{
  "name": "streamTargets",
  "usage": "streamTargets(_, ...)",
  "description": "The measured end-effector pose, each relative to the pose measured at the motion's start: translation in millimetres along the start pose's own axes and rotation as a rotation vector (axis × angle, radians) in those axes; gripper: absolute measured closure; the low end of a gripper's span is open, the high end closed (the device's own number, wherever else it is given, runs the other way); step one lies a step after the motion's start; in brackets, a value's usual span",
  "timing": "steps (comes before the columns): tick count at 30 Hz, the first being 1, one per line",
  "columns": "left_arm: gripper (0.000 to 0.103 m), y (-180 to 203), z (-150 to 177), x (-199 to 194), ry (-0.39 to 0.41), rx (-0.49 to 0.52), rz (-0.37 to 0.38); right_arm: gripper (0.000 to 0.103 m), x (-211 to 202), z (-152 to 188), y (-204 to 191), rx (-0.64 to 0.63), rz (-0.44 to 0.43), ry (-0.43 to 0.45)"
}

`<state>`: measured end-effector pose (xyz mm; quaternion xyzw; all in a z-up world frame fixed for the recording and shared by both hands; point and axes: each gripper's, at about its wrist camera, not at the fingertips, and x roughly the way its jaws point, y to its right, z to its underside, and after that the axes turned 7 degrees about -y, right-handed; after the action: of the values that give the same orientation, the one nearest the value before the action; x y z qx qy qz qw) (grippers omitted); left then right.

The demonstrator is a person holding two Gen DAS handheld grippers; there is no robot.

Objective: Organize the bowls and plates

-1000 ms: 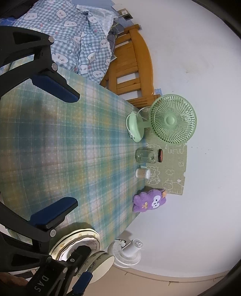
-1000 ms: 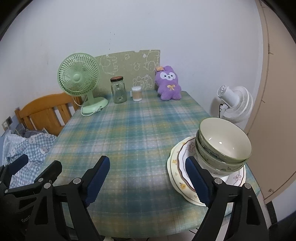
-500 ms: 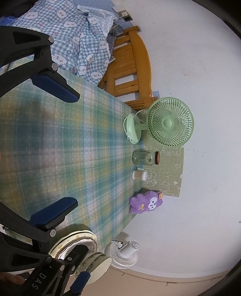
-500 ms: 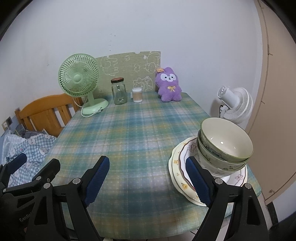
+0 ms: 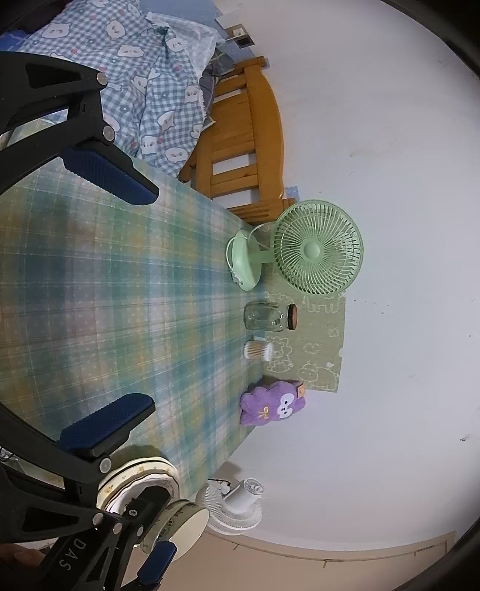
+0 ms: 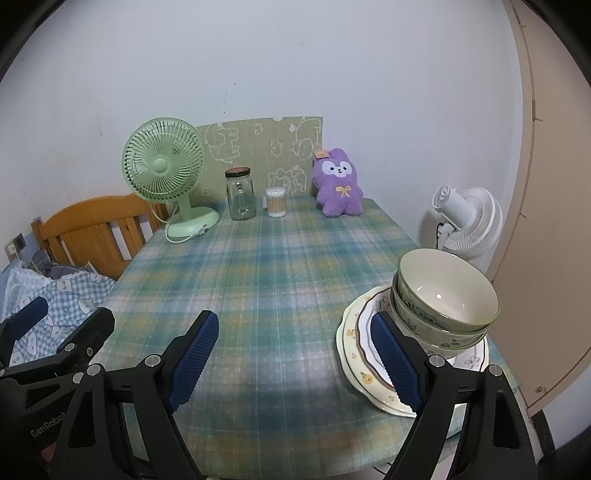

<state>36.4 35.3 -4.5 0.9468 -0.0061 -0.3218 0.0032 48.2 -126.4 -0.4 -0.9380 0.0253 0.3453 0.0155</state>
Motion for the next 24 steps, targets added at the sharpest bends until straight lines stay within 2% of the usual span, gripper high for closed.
streamTargets(24, 0.0, 1.0, 0.0, -0.6, -0.008, -0.003, 0.012, 0.017, -1.4, 1.6, 0.3, -0.005, 0.006, -0.004)
